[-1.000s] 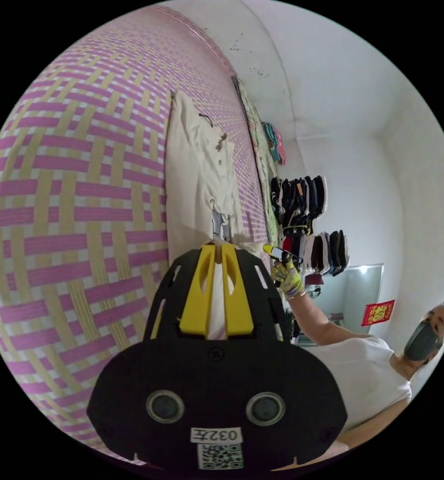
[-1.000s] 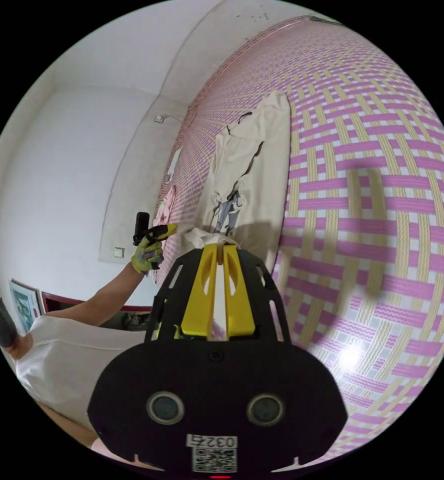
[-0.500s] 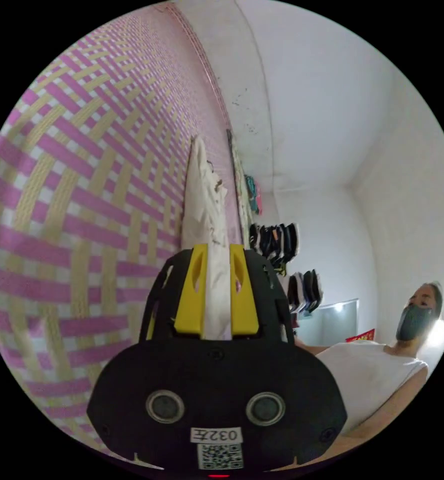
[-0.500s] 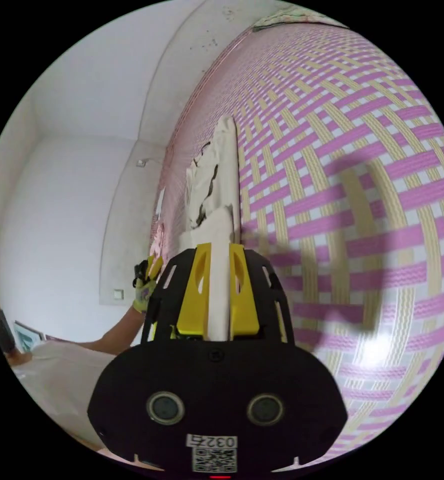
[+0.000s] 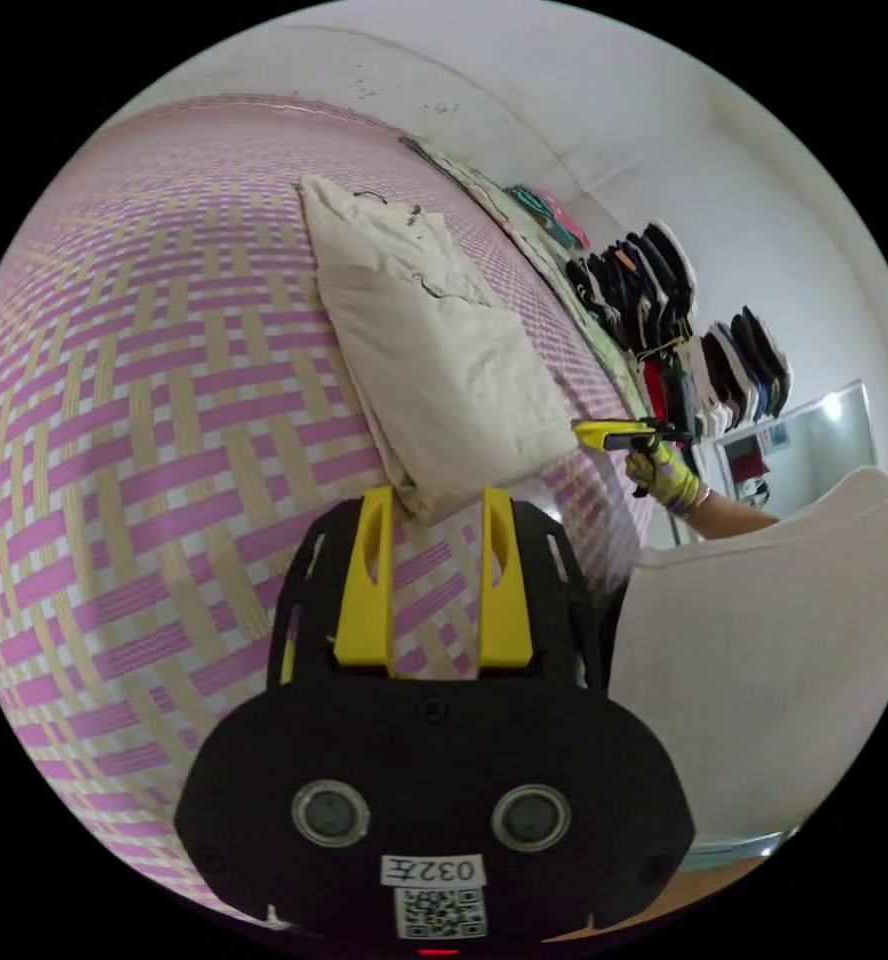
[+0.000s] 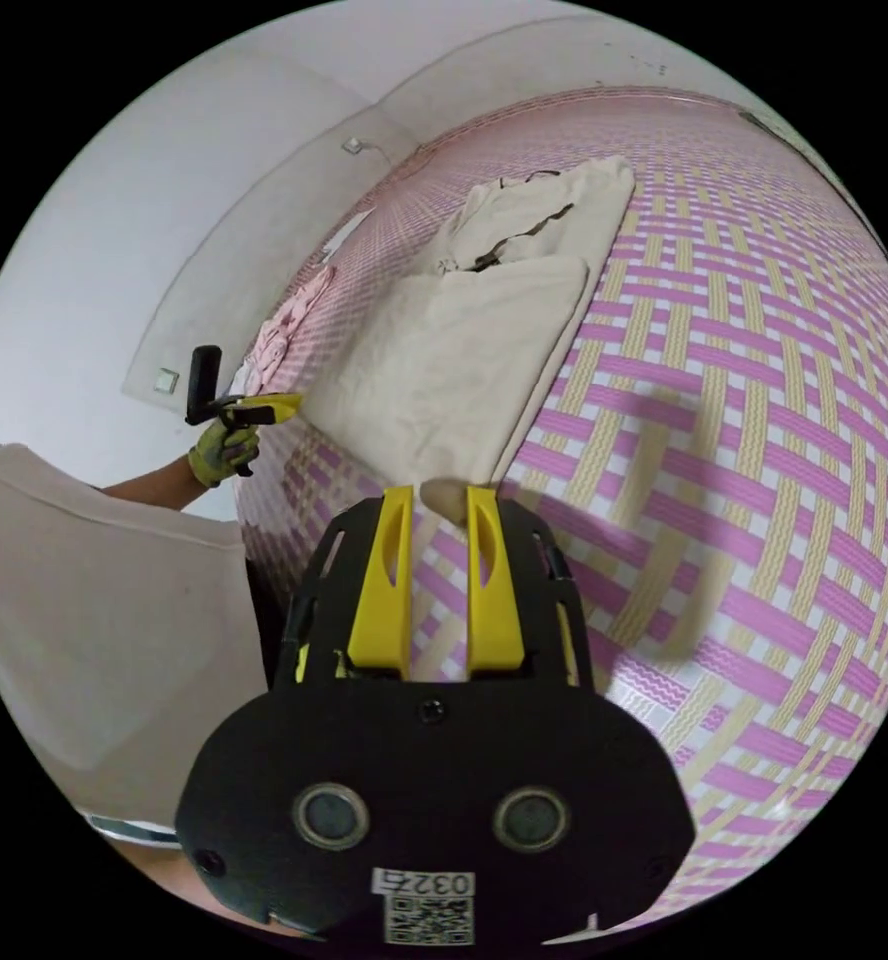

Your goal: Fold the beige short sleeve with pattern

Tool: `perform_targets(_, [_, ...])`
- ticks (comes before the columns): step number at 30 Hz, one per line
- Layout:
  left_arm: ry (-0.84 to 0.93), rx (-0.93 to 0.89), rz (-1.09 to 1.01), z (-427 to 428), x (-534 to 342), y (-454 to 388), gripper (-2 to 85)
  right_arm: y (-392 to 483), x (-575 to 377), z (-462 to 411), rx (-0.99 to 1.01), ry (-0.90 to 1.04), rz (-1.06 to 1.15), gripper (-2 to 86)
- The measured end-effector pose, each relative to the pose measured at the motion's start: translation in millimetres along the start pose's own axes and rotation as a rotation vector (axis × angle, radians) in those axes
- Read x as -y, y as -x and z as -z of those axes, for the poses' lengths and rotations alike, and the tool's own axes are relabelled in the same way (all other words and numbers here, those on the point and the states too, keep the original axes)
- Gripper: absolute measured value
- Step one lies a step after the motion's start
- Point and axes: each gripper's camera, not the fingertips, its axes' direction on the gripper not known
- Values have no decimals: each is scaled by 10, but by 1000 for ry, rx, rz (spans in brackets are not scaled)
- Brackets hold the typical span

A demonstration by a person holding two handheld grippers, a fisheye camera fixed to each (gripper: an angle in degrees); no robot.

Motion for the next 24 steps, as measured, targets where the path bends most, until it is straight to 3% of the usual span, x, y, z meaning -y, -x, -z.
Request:
perform_targets(5, [64,152,-114,-98,88,-352,84,170,-41,37,-89,-2,38,90])
perform_targets(16, [152,281,-240,-395,261,-690,5,658,70,-326,-361,107,175,49])
perform_targets(24, [156,178,-179,-274,125,-591,-10,785,40,-215,-355,138,196,20])
